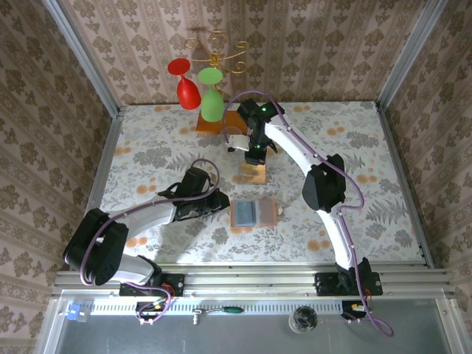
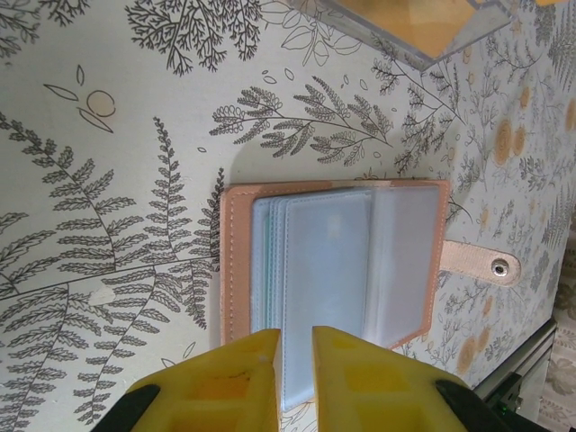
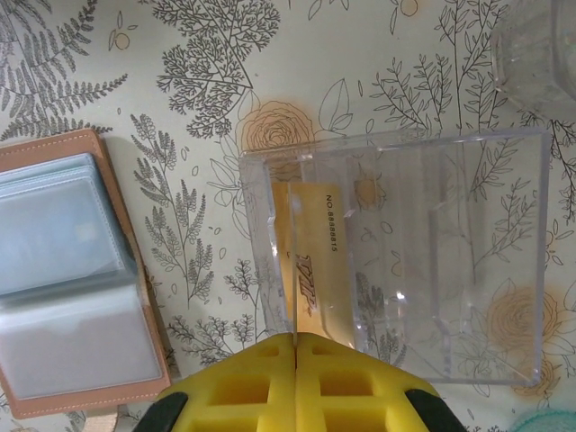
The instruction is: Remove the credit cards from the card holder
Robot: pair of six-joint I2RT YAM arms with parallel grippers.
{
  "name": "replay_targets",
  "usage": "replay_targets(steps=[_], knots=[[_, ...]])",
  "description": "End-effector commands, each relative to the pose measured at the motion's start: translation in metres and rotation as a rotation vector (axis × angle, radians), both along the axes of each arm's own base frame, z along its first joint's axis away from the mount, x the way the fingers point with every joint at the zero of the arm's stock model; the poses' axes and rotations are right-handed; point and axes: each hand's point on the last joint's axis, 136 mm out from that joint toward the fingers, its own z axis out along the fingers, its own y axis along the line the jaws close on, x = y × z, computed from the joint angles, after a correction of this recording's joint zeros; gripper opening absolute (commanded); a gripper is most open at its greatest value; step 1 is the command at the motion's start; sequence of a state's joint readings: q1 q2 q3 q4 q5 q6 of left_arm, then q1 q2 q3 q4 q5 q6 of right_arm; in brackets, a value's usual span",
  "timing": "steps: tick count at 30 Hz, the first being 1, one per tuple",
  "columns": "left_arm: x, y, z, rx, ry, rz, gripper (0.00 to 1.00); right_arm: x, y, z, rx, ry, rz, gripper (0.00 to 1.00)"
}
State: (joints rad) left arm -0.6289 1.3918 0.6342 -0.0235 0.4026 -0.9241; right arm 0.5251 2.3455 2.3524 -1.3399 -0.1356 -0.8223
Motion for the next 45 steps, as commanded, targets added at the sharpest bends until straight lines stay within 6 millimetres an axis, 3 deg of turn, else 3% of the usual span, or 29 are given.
replay_targets(steps=[1,8,20,24,28,36,45], knots=[[-0.002,-0.001,0.004,-0.015,-0.015,0.006,0.17,0.000,-0.007,-0.005,-0.032,0.022,0.028,0.00],[-0.001,-0.003,0.003,-0.016,-0.011,0.002,0.17,0.010,-0.009,-0.008,-0.039,0.005,0.039,0.00],[-0.002,-0.007,0.001,-0.012,-0.005,-0.008,0.17,0.002,-0.012,-0.038,-0.068,0.096,0.035,0.00],[-0.002,-0.007,0.000,-0.006,-0.006,-0.010,0.17,0.002,-0.011,-0.040,-0.068,0.100,0.028,0.09],[-0.004,-0.006,-0.001,0.001,-0.004,-0.015,0.17,0.004,-0.013,-0.035,-0.073,0.083,0.019,0.21],[-0.001,-0.004,0.000,0.033,-0.016,-0.042,0.17,0.006,-0.011,-0.010,-0.029,0.024,-0.035,0.24],[0.011,-0.011,0.008,0.070,-0.049,-0.109,0.17,0.005,0.010,0.025,0.206,-0.130,-0.177,0.27]])
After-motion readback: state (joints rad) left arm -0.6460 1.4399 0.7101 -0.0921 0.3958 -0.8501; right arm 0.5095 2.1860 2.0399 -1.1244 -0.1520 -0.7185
